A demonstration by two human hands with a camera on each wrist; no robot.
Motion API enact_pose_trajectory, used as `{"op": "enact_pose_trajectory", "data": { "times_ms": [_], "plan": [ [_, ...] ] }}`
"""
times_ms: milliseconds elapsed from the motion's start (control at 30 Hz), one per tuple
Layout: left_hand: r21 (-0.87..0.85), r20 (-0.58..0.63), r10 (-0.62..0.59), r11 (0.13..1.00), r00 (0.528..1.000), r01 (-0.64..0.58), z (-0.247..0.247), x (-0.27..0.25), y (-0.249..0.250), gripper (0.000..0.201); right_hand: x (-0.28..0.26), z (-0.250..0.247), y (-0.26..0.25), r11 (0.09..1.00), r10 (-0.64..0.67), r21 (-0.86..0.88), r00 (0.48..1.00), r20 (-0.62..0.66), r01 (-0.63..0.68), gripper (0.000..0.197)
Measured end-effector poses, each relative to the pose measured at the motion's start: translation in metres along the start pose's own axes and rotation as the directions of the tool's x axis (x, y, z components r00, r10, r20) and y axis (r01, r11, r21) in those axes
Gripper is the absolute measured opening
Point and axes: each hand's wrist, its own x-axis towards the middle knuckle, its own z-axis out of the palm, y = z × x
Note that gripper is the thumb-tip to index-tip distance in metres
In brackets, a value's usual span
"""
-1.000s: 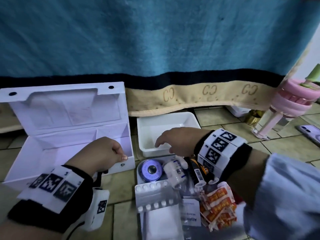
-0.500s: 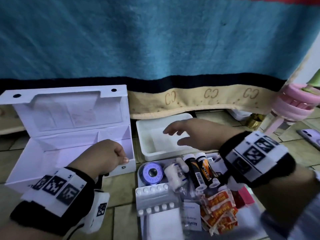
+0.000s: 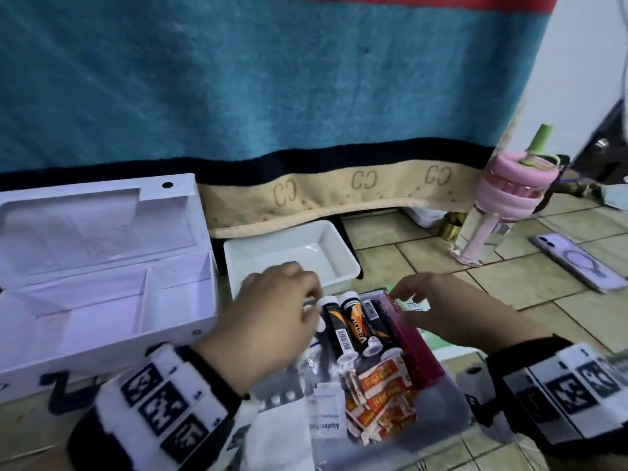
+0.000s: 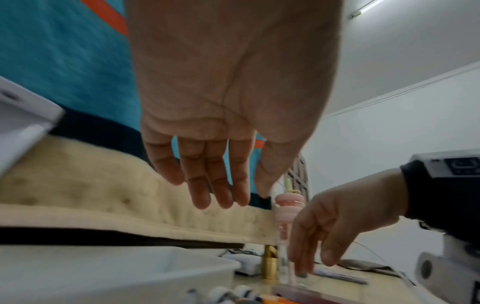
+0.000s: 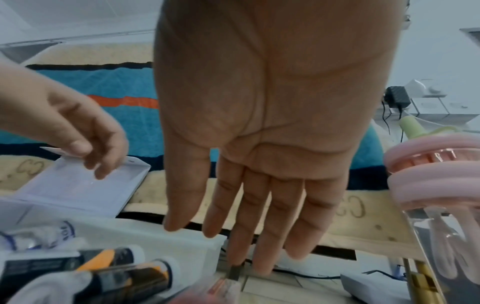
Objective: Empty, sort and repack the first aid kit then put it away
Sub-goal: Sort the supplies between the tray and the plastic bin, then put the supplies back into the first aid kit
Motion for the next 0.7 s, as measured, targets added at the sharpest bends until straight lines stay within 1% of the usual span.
{"op": "enact_pose_trajectory", "data": {
  "times_ms": [33, 67, 133, 233, 333, 433, 533, 633, 700],
  "plan": [
    [0.006, 0.077, -0.001, 1.0, 0.997, 0.001, 0.006, 0.007, 0.007, 0.03, -0.001, 0.002, -0.002, 1.0, -0.007, 0.005, 1.0, 0.003, 0.007, 0.033],
    [0.029, 0.158, -0.003, 1.0, 0.987, -0.002, 0.012, 0.013, 0.016, 0.042, -0.002, 0.003, -0.003, 1.0, -0.013, 0.019, 1.0, 0.013, 0.013, 0.035],
    [0.094, 0.267, -0.018, 0.996, 0.963, -0.008, 0.023, 0.023, 0.026, 0.062, -0.001, 0.008, -0.008, 0.998, -0.058, 0.005, 0.997, 0.047, 0.058, 0.04],
    [0.2, 0.331, -0.077, 0.98, 0.941, 0.01, 0.036, 0.03, 0.029, 0.081, 0.006, 0.017, -0.012, 0.993, -0.112, -0.032, 0.991, 0.076, 0.115, 0.043],
    [0.224, 0.339, -0.107, 0.974, 0.935, 0.031, 0.042, 0.034, 0.027, 0.09, 0.01, 0.023, -0.013, 0.99, -0.135, -0.02, 0.988, 0.076, 0.137, 0.052],
    [0.232, 0.357, -0.138, 0.971, 0.924, 0.056, 0.042, 0.037, 0.028, 0.089, 0.013, 0.024, -0.016, 0.983, -0.178, -0.039, 0.98, 0.088, 0.182, 0.063],
    [0.242, 0.367, -0.172, 0.966, 0.914, 0.085, 0.044, 0.037, 0.028, 0.08, 0.017, 0.021, -0.02, 0.968, -0.232, -0.07, 0.966, 0.115, 0.24, 0.07],
    [0.24, 0.349, -0.178, 0.966, 0.92, 0.096, 0.046, 0.038, 0.029, 0.071, 0.023, 0.018, -0.024, 0.953, -0.259, -0.118, 0.952, 0.161, 0.279, 0.072],
    [0.24, 0.326, -0.167, 0.967, 0.931, 0.089, 0.044, 0.037, 0.03, 0.069, 0.026, 0.018, -0.027, 0.942, -0.251, -0.171, 0.946, 0.206, 0.287, 0.073]
  ]
}}
